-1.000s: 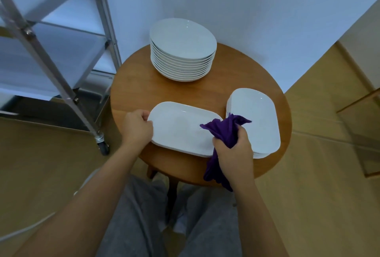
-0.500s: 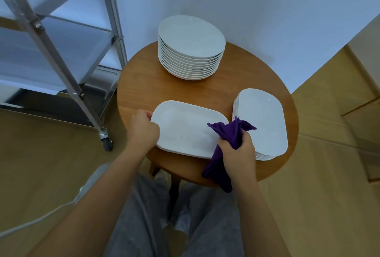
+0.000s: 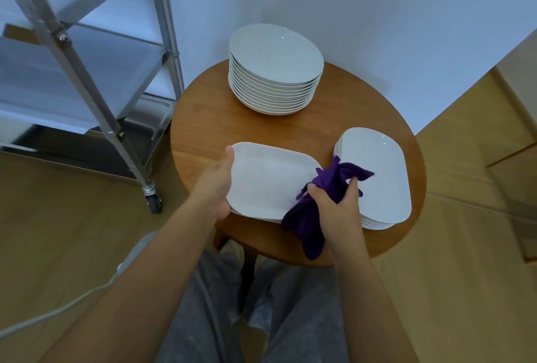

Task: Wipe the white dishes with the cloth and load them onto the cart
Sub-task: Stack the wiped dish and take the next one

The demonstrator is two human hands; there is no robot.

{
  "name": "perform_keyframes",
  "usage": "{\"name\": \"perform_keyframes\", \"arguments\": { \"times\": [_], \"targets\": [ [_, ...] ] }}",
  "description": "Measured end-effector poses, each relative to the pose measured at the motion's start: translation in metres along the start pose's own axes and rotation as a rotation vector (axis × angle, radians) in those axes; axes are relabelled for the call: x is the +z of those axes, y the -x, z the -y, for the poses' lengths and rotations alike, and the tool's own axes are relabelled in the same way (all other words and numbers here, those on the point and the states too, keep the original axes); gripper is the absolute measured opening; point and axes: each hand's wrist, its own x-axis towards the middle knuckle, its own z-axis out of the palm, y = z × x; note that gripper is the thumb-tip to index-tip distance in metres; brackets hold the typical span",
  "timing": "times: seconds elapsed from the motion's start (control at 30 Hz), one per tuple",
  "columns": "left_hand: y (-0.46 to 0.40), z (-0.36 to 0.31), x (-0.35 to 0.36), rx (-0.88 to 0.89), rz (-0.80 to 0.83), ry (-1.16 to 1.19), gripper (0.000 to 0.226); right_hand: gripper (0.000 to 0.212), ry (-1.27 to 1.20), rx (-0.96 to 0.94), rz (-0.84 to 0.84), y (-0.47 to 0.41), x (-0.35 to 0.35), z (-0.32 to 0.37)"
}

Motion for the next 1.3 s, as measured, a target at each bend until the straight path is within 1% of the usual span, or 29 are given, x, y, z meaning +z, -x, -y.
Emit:
{"name": "perform_keyframes", "arguments": {
  "times": [0.1, 0.2, 0.27, 0.33, 0.4, 0.47, 0.57, 0.63, 0.67, 0.7, 0.73, 0.83, 0.9, 0.97, 1.07, 1.17, 1.23, 1.3],
  "targets": [
    [0.005, 0.006, -0.005, 0.085, -0.008, 0.021, 0.032, 0.087, 0.036, -0.037, -0.025, -0.001, 0.002, 0.005],
    [0.012, 0.013, -0.006, 0.131, 0.072, 0.105, 0.032, 0.077, 0.205, -0.168, -0.112, -0.001, 0.010, 0.013],
    [0.017, 0.017, -0.003, 0.184, 0.103, 0.103, 0.031, 0.069, 0.337, -0.277, -0.117, -0.002, 0.018, 0.018],
    [0.023, 0.016, -0.002, 0.217, 0.113, 0.091, 0.030, 0.064, 0.447, -0.344, -0.056, -0.005, 0.025, 0.022],
    [0.027, 0.013, -0.005, 0.220, 0.145, 0.089, 0.031, 0.063, 0.502, -0.360, 0.056, -0.005, 0.029, 0.024],
    [0.030, 0.010, -0.010, 0.238, 0.173, 0.070, 0.031, 0.065, 0.505, -0.367, 0.177, -0.001, 0.033, 0.025],
    [0.036, 0.009, -0.014, 0.276, 0.185, 0.062, 0.035, 0.065, 0.429, -0.411, 0.360, 0.018, 0.044, 0.025],
    [0.044, 0.011, -0.017, 0.279, 0.190, 0.095, 0.043, 0.063, 0.432, -0.516, 0.440, 0.037, 0.056, 0.026],
    [0.050, 0.014, -0.015, 0.241, 0.195, 0.154, 0.046, 0.061, 0.456, -0.589, 0.450, 0.046, 0.063, 0.026],
    [0.056, 0.015, -0.013, 0.208, 0.177, 0.232, 0.048, 0.060, 0.483, -0.657, 0.452, 0.054, 0.070, 0.026],
    [0.061, 0.018, -0.011, 0.214, 0.147, 0.298, 0.049, 0.059, 0.501, -0.705, 0.453, 0.061, 0.075, 0.027],
    [0.072, 0.020, -0.006, 0.339, 0.054, 0.342, 0.052, 0.056, 0.490, -0.754, 0.464, 0.071, 0.080, 0.034],
    [0.074, 0.015, -0.011, 0.284, 0.025, 0.426, 0.051, 0.054, 0.512, -0.811, 0.466, 0.074, 0.075, 0.036],
    [0.070, 0.013, -0.022, 0.207, 0.069, 0.498, 0.054, 0.056, 0.550, -0.892, 0.455, 0.078, 0.065, 0.033],
    [0.072, 0.011, -0.025, 0.138, 0.180, 0.513, 0.048, 0.064, 0.636, -1.009, 0.420, 0.079, 0.043, 0.022],
    [0.077, 0.010, -0.022, 0.138, 0.277, 0.526, 0.040, 0.073, 0.771, -1.093, 0.369, 0.076, 0.019, 0.012],
    [0.079, 0.009, -0.021, 0.137, 0.337, 0.536, 0.040, 0.079, 0.892, -1.183, 0.299, 0.071, 0.006, 0.008],
    [0.083, 0.007, -0.021, 0.117, 0.399, 0.497, 0.043, 0.084, 0.966, -1.247, 0.243, 0.065, -0.008, 0.004]
  ]
}}
